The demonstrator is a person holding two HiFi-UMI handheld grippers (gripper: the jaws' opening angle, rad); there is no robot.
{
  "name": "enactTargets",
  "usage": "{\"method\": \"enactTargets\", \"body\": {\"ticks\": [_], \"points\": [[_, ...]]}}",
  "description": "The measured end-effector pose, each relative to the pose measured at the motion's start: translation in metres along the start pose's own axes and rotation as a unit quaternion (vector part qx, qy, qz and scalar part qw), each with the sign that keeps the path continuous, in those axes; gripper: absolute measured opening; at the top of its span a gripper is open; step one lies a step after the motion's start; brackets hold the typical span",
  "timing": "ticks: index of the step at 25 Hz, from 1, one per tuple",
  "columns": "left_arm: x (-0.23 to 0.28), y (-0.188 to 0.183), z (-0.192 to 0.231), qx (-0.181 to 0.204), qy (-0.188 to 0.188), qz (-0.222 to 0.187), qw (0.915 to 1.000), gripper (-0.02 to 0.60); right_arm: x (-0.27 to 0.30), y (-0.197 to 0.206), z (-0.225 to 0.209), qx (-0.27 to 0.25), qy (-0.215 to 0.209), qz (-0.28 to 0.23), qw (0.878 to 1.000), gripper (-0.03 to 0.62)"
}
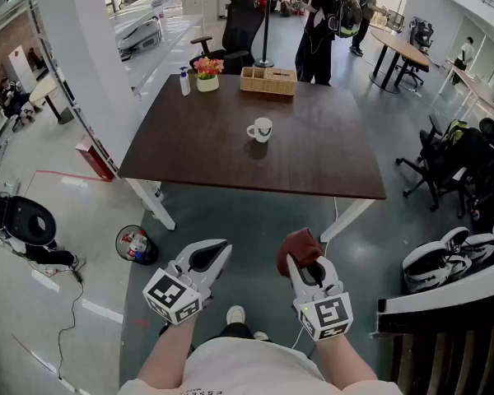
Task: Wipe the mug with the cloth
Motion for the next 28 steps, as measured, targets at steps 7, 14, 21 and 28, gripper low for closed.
{"method": "enactTargets", "body": {"ticks": [7,14,21,28], "points": [[0.006,-0.008,0.002,0.006,0.008,-0.002,0.9999,0.0,0.008,0.0,-0.003,0.003,-0.001,0.003,1.0,0.078],[0.006,-0.009,0.01,0.007,0.018,-0.015,0.9997,0.0,0.014,0.003,-0.009,0.026,0.012,0.005,1.0,0.08],[0.014,-0.016,0.033,0.012,0.047,-0.041,0.998,0.0,0.041,0.002,-0.013,0.022,0.02,0.011,0.999,0.08],[0.031,-0.008,0.066,0.037,0.081,-0.018,0.9959,0.002,0.084,-0.001,-0.018,0.016,0.028,0.015,0.999,0.08]]}}
Point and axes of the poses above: the fingertips, and each gripper's own axes: x forward along the fingers, z to its left, y out of its underside, the point moved 2 cm from there along -x, backward along the fingers, and after that the axes turned 1 degree about -x, right-handed, at the moved point
